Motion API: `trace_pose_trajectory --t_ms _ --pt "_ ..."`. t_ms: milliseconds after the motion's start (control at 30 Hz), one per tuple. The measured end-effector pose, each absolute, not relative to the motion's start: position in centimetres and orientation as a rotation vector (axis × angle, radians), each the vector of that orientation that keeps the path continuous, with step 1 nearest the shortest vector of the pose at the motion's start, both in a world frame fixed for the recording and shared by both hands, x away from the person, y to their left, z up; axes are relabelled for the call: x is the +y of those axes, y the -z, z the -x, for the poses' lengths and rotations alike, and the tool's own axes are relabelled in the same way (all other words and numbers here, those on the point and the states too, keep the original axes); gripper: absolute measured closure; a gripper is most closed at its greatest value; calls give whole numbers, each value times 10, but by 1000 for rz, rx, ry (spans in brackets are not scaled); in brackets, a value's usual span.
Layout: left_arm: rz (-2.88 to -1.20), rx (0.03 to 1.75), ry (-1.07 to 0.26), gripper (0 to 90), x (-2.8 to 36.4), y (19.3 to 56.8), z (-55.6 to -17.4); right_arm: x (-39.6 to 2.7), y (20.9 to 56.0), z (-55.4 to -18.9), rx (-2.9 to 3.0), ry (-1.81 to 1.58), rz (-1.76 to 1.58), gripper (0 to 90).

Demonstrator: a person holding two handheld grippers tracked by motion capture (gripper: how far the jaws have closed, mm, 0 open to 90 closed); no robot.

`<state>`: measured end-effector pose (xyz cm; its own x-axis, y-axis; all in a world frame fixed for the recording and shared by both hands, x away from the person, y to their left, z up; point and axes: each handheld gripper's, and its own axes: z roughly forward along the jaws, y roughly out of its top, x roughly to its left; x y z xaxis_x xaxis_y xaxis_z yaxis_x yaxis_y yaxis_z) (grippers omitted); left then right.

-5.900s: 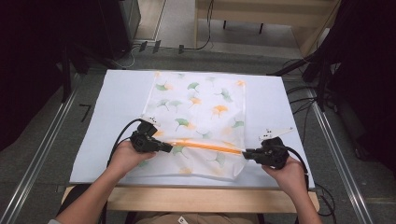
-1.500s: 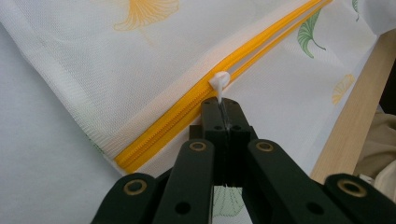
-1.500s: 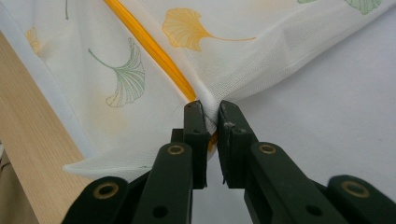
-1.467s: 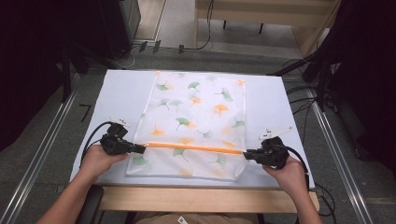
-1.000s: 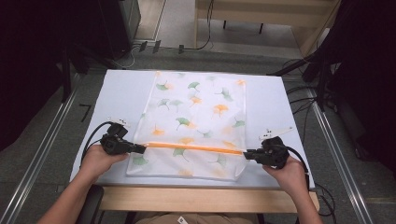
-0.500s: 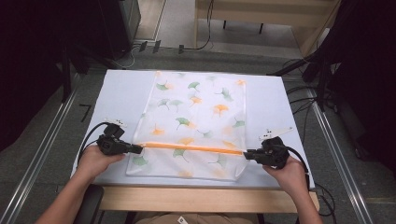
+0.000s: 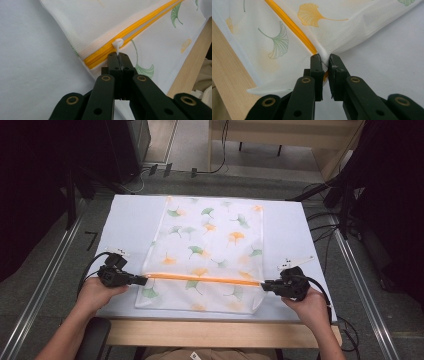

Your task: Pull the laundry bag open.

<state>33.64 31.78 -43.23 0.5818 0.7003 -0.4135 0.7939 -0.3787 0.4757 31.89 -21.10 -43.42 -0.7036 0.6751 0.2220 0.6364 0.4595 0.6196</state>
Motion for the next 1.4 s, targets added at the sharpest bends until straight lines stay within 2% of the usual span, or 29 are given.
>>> trace_pose_trajectory --t_ms 733,1033,1400 --pt "-2164 1183 191 900 322 433 -336 -212 435 -319 2636 -1083 -1187 845" --pt "-2128 1236 168 900 344 434 -332 -213 435 -320 2636 -1085 -1189 845" --pt "-2151 1235 172 900 339 436 -331 -212 439 -322 2643 -1051 -1205 844"
